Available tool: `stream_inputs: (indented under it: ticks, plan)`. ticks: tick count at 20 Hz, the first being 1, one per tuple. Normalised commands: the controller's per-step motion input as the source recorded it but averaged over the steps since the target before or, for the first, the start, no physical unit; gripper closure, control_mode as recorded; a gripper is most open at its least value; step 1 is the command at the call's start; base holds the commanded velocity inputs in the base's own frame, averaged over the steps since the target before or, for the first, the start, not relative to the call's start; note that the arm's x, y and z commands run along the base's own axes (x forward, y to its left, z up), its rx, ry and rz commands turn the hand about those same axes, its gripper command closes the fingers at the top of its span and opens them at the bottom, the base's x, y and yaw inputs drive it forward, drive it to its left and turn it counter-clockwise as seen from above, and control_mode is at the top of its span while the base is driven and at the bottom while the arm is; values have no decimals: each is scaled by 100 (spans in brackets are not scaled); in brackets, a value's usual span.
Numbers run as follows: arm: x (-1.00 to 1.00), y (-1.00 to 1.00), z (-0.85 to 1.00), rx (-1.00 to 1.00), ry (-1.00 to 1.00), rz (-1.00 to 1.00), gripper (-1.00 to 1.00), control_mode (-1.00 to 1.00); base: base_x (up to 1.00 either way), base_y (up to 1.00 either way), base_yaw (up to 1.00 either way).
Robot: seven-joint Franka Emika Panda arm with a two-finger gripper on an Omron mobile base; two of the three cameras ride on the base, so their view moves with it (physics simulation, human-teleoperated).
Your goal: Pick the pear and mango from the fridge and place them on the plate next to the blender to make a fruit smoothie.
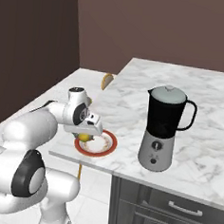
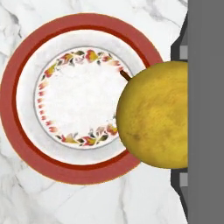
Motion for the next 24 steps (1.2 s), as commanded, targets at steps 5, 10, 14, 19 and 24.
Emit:
stream_inputs:
  ticks: [5, 10, 14, 19, 24]
  plan:
    - [51, -6, -33, 0, 0, -2, -100, -100, 0, 0, 0]
    - [20, -2, -6, 0, 0, 0, -100, -100, 0, 0, 0]
    - [-4, 0, 4, 0, -4, 0, -100, -100, 0, 0, 0]
    - [-1, 1, 32, 0, -6, 0, -100, -100, 0, 0, 0]
    - [-64, 8, 64, 0, -1, 0, -100, -100, 0, 0, 0]
